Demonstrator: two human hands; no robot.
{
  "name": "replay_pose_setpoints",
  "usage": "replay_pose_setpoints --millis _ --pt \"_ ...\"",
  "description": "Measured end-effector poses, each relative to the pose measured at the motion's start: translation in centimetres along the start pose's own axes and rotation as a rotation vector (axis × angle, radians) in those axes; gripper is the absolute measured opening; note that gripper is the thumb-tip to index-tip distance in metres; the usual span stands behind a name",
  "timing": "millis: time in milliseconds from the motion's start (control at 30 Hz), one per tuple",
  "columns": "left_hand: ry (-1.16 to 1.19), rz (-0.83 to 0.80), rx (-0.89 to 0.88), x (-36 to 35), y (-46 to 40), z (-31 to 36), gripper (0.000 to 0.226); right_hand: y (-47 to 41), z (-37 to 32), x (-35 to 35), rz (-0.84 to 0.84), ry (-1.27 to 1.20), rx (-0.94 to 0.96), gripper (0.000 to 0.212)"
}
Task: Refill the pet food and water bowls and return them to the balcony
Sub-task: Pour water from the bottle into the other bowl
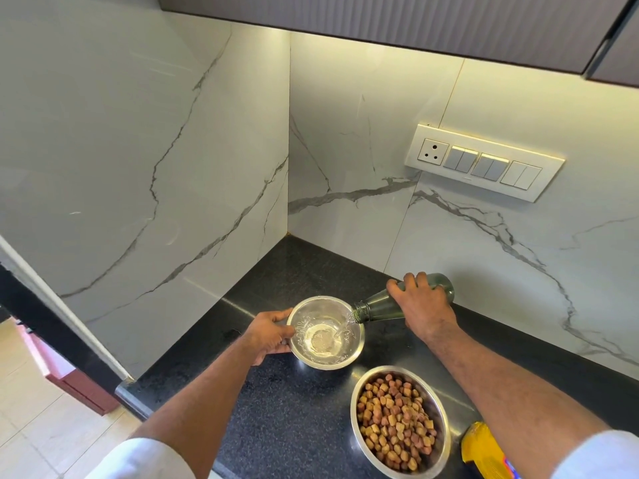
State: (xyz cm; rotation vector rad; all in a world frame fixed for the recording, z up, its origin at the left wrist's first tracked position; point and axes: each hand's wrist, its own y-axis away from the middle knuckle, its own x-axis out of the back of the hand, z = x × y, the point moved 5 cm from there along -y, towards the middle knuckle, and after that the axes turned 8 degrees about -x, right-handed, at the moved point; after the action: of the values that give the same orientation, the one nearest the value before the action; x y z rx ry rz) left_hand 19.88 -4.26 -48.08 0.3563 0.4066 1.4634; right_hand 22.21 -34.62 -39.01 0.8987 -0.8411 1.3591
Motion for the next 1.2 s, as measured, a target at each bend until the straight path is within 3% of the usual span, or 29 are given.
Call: replay_pose_setpoints --millis 1200 --pt "-0.016 -0.01 -0.005 0.0 -0.1 0.1 0.05 -0.1 -0.2 1.0 0.033 0.003 0.029 0.088"
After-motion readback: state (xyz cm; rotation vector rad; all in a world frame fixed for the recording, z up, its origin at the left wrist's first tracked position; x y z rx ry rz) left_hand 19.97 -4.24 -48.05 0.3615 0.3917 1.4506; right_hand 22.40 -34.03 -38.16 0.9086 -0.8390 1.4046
